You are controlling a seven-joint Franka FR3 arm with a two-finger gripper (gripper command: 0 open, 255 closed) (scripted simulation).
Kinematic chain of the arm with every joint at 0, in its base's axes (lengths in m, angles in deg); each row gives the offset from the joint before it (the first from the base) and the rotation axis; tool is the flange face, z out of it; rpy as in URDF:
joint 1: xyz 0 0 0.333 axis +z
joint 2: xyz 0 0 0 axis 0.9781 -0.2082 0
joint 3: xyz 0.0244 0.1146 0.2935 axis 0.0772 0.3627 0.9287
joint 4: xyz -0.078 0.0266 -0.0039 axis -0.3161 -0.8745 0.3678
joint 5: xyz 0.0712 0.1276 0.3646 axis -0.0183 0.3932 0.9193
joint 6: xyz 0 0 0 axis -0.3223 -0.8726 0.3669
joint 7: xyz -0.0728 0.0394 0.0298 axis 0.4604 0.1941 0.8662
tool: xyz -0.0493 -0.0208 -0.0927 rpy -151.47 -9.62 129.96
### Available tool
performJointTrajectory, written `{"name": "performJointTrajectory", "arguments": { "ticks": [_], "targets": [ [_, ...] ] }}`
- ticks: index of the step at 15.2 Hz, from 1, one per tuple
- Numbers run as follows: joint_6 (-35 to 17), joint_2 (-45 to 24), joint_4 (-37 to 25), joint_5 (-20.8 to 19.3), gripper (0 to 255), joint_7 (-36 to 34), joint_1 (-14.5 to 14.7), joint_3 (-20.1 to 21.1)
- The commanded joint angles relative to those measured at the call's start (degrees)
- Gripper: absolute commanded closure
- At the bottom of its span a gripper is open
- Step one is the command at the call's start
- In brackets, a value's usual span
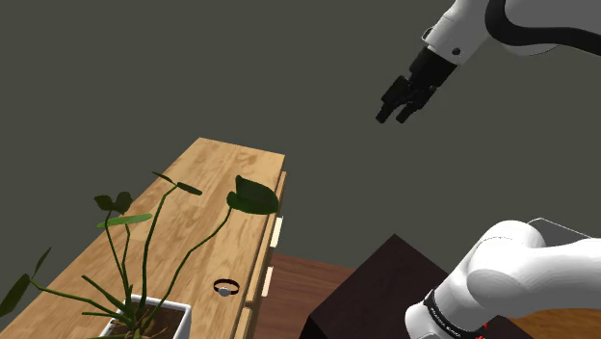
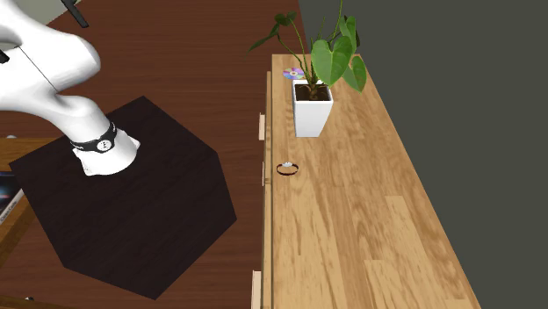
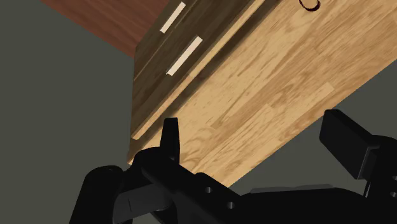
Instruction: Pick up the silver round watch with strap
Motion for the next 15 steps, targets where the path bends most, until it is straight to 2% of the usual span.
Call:
{"name": "performJointTrajectory", "arguments": {
  "ticks": [1,8,15],
  "targets": [
    [0.0,0.0,0.0,0.0,0,0.0,0.0,0.0],
    [-10.3,-5.9,5.2,1.4,0,-1.0,2.8,5.7],
    [-20.6,-14.6,7.7,1.9,0,-2.4,5.3,11.5]
  ]
}}
